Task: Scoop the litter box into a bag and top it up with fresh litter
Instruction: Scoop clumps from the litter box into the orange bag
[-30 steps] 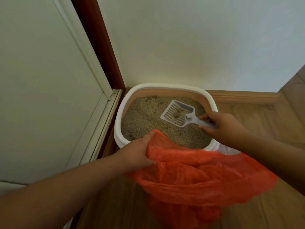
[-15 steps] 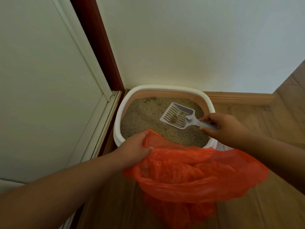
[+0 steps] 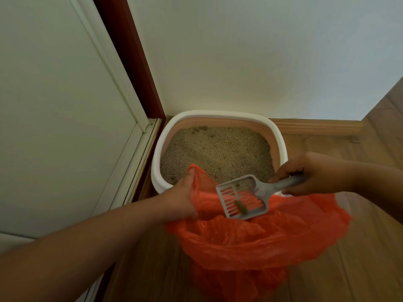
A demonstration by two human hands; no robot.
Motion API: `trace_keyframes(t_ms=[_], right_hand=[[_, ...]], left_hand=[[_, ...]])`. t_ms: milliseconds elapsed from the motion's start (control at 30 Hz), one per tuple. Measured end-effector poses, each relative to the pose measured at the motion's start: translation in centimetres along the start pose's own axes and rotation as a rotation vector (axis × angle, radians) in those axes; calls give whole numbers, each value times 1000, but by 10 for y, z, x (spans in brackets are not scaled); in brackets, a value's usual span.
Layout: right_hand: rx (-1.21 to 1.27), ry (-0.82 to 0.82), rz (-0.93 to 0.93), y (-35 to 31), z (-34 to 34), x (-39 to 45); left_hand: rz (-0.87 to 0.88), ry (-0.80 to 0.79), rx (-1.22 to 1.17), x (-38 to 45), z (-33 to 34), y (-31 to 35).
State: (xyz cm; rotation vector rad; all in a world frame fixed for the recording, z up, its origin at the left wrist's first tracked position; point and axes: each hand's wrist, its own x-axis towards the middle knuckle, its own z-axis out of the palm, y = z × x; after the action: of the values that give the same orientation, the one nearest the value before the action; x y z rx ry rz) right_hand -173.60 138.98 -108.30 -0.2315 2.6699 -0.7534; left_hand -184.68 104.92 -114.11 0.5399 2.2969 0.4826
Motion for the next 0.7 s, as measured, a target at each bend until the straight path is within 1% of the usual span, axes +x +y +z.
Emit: trace_keyframes(t_ms=[67, 167, 233, 367, 500, 567, 700], right_hand=[[-24, -59, -38, -9, 2, 0], [-214, -159, -114, -20, 3, 4], [-334, -194, -163, -28, 2, 7], [-488, -227, -271, -52, -3, 10], [-575, -263, -307, -70, -4, 14], [-599, -246, -305, -73, -5, 17], [-480, -202, -261, -64, -7, 20]], left_hand=[[-1, -10, -49, 0, 0, 2], [17, -30, -84, -1, 0, 6], [29, -30, -81, -2, 1, 7], [63, -24, -69, -2, 1, 7], [90, -35, -51, -3, 1, 8], [91, -37, -57, -3, 2, 6], [95, -29, -55, -1, 2, 6]])
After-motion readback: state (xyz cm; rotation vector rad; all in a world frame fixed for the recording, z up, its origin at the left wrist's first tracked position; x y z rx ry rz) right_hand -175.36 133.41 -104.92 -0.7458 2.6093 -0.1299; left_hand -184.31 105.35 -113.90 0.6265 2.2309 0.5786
